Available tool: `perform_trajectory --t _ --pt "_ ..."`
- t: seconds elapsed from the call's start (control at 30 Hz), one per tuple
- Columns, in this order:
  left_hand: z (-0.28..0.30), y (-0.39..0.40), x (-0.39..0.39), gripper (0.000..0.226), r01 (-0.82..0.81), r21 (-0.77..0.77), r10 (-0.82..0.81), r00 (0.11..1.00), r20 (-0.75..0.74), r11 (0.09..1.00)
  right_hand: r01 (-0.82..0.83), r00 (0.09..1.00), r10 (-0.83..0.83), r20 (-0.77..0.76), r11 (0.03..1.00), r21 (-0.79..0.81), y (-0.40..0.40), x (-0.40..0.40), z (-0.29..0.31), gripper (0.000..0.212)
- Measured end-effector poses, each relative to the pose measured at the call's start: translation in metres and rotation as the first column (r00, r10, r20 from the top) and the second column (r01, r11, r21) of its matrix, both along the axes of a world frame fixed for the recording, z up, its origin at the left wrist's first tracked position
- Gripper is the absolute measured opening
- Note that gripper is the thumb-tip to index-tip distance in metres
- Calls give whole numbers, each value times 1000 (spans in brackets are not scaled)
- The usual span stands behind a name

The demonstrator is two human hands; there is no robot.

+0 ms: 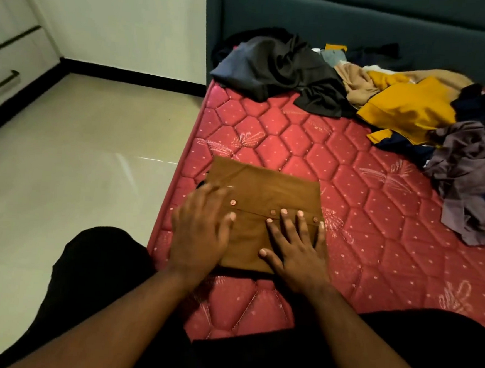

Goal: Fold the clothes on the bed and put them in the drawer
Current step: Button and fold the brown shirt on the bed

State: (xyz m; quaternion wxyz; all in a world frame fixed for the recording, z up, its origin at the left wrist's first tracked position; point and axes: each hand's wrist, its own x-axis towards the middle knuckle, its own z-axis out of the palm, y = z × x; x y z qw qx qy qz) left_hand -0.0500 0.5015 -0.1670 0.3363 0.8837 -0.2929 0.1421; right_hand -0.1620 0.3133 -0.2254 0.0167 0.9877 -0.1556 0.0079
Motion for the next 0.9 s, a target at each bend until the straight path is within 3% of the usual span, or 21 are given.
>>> perform_trajectory --t 0.03,0.07,0.13,0.17,0.2,0.37,0.5,0.57,0.63,0.73,0.83,0.9 --pt "-3 5 -10 40 -147 -188 111 976 -190 971 -13 1000 13 20 1000 0 9 -1 3 68" --pt "-9 10 -20 40 -329 -309 166 876 -452 892 -48 998 47 34 999 17 19 -2 5 69" --pt "-28 17 -34 55 -663 -318 80 497 -864 678 -169 985 168 38 985 40 42 0 7 72" --pt "-34 21 -39 62 -747 -278 -12 341 -940 604 -218 976 217 22 975 45 53 2 6 75" --pt "-36 21 -39 65 -770 -244 -70 252 -965 589 -238 971 238 14 970 51 62 6 4 78" --pt "-15 18 -33 29 -766 -230 -189 144 -971 600 -119 992 123 -25 985 127 90 18 -4 83" --pt "-5 21 -35 20 -755 -267 -230 158 -960 598 -110 992 118 -36 979 171 94 23 4 90" --pt "3 17 -37 20 -710 -379 -326 219 -920 594 -96 995 97 5 977 191 92 25 16 91" --pt "10 16 -37 18 -597 -521 -417 318 -852 610 -71 995 42 95 943 326 89 29 28 85" --pt "10 19 -34 11 -432 -670 -492 459 -740 604 -88 967 -82 243 784 614 74 31 60 64" --pt "10 24 -18 2 -449 -656 -359 581 -730 607 -185 939 -65 337 731 657 42 35 109 34" --pt "6 22 -1 26 -363 -655 -367 605 -706 662 -150 940 -173 293 562 813 29 38 146 20"
